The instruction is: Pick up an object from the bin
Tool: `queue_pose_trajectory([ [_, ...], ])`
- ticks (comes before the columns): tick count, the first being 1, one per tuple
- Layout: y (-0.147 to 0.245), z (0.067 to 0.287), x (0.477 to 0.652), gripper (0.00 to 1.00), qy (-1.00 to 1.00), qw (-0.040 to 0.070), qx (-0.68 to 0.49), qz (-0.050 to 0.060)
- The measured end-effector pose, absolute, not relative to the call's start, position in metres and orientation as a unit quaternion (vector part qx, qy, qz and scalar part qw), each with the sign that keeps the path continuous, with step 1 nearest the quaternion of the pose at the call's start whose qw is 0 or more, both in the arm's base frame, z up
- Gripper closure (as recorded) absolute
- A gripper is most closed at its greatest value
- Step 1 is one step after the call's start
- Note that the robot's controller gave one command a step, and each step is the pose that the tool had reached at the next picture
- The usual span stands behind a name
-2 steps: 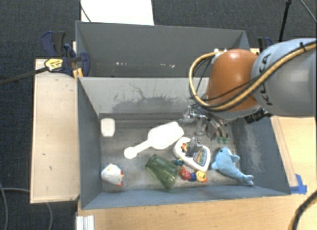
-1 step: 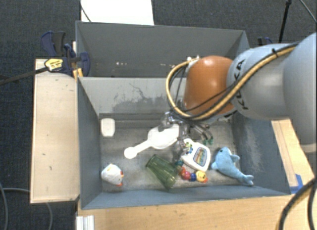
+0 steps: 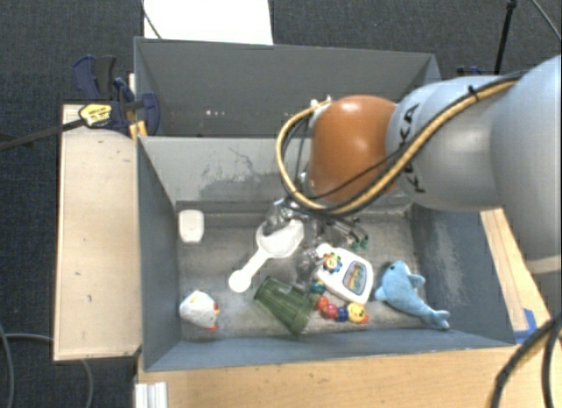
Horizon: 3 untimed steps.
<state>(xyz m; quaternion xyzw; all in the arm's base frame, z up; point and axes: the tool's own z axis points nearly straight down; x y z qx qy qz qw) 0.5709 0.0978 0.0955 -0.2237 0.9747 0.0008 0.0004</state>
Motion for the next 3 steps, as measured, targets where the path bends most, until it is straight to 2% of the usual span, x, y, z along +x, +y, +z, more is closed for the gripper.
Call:
queue_pose_trajectory([
  [1, 0.116, 0.108, 0.574, 0.0, 0.967, 0.003, -0.255, 0.0],
  [2, 0.117, 0.081, 0.576, 0.0, 0.922, 0.001, -0.388, 0.0],
  [3, 0.119, 0.08, 0.582, 1.0, 0.939, 0.012, -0.343, 0.001],
])
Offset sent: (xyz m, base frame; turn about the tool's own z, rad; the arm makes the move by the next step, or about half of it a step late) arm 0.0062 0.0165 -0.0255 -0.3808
